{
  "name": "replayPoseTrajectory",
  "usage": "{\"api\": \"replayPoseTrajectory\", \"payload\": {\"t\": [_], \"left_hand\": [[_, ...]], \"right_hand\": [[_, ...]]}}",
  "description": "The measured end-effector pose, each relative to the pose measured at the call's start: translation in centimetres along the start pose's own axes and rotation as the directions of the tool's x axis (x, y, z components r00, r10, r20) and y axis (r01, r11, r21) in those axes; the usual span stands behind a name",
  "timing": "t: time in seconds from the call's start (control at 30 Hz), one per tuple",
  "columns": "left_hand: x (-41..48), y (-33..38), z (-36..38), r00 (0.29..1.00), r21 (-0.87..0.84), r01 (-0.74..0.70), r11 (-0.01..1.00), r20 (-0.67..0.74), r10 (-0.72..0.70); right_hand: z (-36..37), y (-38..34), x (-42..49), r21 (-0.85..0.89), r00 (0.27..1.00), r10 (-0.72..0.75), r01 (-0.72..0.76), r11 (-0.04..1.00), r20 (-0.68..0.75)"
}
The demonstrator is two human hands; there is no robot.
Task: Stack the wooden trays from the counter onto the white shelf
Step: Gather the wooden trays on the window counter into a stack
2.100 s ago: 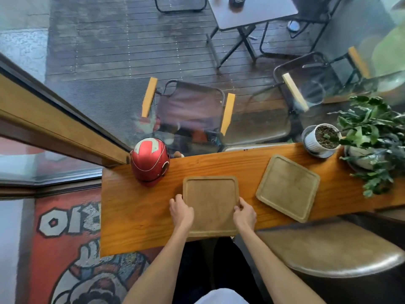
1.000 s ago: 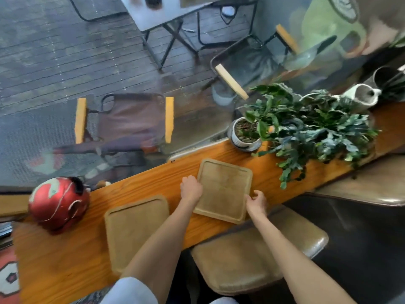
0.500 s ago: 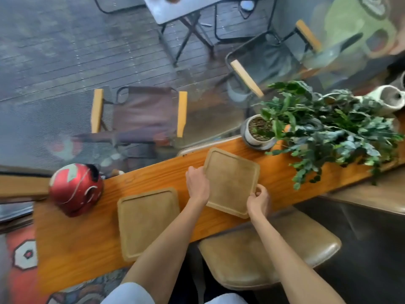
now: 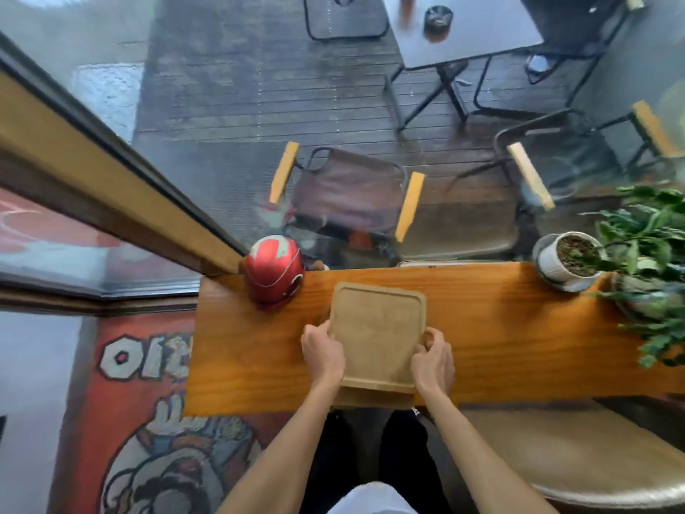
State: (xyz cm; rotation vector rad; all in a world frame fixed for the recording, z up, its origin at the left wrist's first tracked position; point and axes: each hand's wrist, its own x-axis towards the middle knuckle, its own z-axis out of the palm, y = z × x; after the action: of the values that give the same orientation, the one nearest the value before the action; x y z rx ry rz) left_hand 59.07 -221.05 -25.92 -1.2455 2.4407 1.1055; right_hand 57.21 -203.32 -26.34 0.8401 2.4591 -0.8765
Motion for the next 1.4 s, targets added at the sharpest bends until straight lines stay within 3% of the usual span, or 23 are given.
{"api": "replayPoseTrajectory", "payload": {"t": [0.2, 0.4, 0.63, 0.8, 0.93, 1.03, 1.23, 1.4], "left_hand": [[-1.2, -5.0, -0.1, 0.994, -0.057, 0.091, 0.994, 0.062, -0.088], [-1.3, -5.2, -0.6, 0.996, -0.041, 0.045, 0.998, 0.08, -0.042], [-1.0, -4.9, -1.1, 0.979, -0.02, 0.117, 0.993, 0.173, -0.112], [-0.7, -4.3, -0.5, 0.897, 0.041, 0.21, 0.977, 0.388, -0.209], [0.6, -4.1, -0.3, 0.882, 0.055, 0.262, 0.963, 0.392, -0.262], [1.9, -4.2, -0.2, 0.824, 0.032, 0.363, 0.931, 0.455, -0.337], [3.6, -5.8, -0.7, 0.702, -0.054, 0.494, 0.868, 0.613, -0.362], [2.4, -3.1, -3.1, 0.715, -0.159, 0.434, 0.887, 0.66, -0.232]], "right_hand": [[2.3, 1.5, -2.4, -0.081, 0.999, -0.046, 0.044, 0.996, -0.019], [2.2, 1.4, -2.5, -0.081, 0.999, -0.039, 0.037, 0.996, -0.02], [2.1, 1.7, -2.4, -0.05, 0.999, -0.028, 0.029, 0.998, 0.028], [2.4, 1.4, -1.7, 0.053, 0.985, 0.074, -0.083, 0.995, 0.157], [3.1, 1.5, -0.2, 0.09, 0.928, 0.22, -0.257, 0.962, 0.3], [3.0, 2.2, 1.6, 0.128, 0.877, 0.274, -0.347, 0.929, 0.394], [0.4, 2.5, 2.3, 0.248, 0.793, 0.2, -0.402, 0.881, 0.576], [-2.2, 1.7, 2.4, 0.388, 0.77, 0.094, -0.418, 0.821, 0.631]]}}
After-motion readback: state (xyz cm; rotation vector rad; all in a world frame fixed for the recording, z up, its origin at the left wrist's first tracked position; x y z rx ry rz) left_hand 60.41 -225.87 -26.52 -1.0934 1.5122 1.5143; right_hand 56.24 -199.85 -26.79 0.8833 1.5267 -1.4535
